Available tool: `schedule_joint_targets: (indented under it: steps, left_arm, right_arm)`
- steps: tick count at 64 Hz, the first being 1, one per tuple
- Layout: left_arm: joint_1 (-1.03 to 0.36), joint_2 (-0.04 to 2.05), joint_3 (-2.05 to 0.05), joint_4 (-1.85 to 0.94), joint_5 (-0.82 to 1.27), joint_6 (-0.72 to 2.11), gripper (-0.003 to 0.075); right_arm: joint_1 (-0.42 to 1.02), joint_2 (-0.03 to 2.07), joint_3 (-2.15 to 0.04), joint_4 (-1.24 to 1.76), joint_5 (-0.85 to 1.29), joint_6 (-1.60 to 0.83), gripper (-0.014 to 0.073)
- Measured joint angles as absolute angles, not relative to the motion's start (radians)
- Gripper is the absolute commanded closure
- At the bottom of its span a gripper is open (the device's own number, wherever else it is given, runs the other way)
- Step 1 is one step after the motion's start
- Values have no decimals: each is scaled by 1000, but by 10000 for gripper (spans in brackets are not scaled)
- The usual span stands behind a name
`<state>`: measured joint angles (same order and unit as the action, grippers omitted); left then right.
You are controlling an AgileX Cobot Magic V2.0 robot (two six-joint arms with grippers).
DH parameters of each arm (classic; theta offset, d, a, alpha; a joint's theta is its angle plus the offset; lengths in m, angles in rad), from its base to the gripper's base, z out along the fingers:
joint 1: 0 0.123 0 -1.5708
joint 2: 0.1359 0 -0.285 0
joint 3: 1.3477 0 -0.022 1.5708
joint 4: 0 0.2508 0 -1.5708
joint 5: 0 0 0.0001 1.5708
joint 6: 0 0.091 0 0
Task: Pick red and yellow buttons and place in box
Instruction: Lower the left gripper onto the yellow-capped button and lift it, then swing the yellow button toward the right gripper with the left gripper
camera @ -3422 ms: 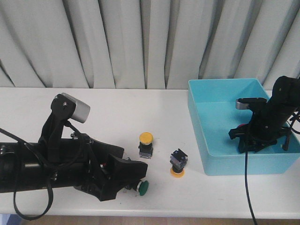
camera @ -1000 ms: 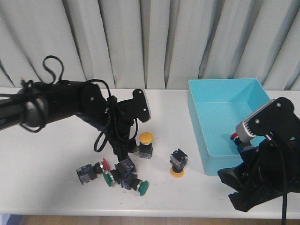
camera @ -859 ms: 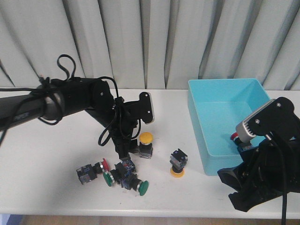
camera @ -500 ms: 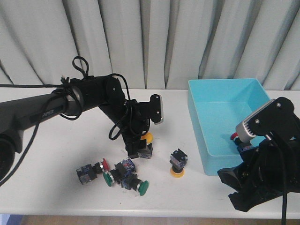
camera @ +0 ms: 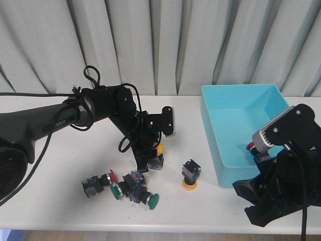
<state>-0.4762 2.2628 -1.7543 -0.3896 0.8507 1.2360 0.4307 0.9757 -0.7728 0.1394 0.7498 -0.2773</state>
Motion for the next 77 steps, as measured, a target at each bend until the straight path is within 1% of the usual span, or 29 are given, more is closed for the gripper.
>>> schedule_joint_targets:
  steps: [7,17,29,37,51,61,70,77]
  left_arm:
    - [-476,2263,-1754,-389,845,1236,460]
    - [-476,2263,-1754,-388,845,1236,503]
    - [-476,2259,-1754,-383,845,1186,500]
    - [-476,2224,-1754,-374,848,1084,500]
    - [-476,2093,-1754,-370,876,826,500]
    - [-474,1989,-1754,-370,959,614,500]
    - [-460,1893,-1730,-372,1017,537,500]
    - [-429,1808,-1623,-374,1016,523,500]
  right_arm:
    - [431,976,-773,139,750,-277,161]
    - [431,976,-773,139,750,-277,161]
    - [431,976,-773,139,750,-277,161]
    - [431,976,-773,139,750,-277,161]
    - [431,976,-773,139,749,-277,161]
    - [431,976,-773,139,743,-277,161]
    - [431,976,-773,139,739,-277,161]
    - [431,976,-773,139,738,-277,161]
